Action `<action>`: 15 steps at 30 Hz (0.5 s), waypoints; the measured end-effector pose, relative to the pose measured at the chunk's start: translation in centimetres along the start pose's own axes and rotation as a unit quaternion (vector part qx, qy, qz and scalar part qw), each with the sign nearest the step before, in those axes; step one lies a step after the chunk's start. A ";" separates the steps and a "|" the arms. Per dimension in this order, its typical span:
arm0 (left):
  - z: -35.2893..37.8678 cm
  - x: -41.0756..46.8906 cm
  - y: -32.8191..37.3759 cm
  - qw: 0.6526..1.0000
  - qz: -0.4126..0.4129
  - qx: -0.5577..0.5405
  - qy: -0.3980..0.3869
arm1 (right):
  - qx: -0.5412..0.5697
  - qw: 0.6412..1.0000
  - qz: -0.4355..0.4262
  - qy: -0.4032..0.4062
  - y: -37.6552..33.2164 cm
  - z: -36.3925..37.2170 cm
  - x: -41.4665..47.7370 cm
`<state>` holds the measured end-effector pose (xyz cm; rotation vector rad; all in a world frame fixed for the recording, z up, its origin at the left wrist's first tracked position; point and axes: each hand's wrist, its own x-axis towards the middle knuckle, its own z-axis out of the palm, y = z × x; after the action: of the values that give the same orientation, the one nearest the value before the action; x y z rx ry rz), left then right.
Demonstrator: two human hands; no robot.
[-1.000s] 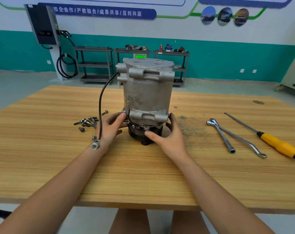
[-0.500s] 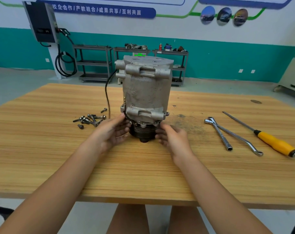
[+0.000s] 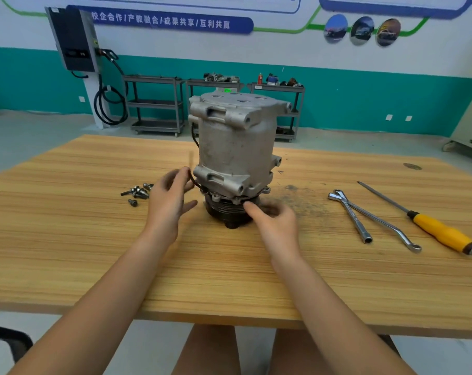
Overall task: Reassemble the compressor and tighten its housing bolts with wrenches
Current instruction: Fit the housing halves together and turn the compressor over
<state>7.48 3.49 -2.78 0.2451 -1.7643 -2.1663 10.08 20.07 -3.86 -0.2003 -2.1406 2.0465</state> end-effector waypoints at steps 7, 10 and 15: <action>2.9 -2.6 -0.3 0.948 0.184 0.247 -0.078 | -0.065 0.989 -0.134 -0.017 0.4 1.8 1.7; 3.2 -1.9 -0.3 0.944 0.194 0.257 -0.069 | -0.043 0.988 -0.145 -0.012 0.8 1.9 2.1; 3.2 -1.9 -0.6 0.946 0.190 0.255 -0.056 | -0.028 0.992 -0.121 -0.032 1.2 1.9 2.7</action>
<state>8.03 7.18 -2.87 -0.0985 -2.2008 -1.4588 7.05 18.89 -5.03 0.1139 -2.1408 1.8804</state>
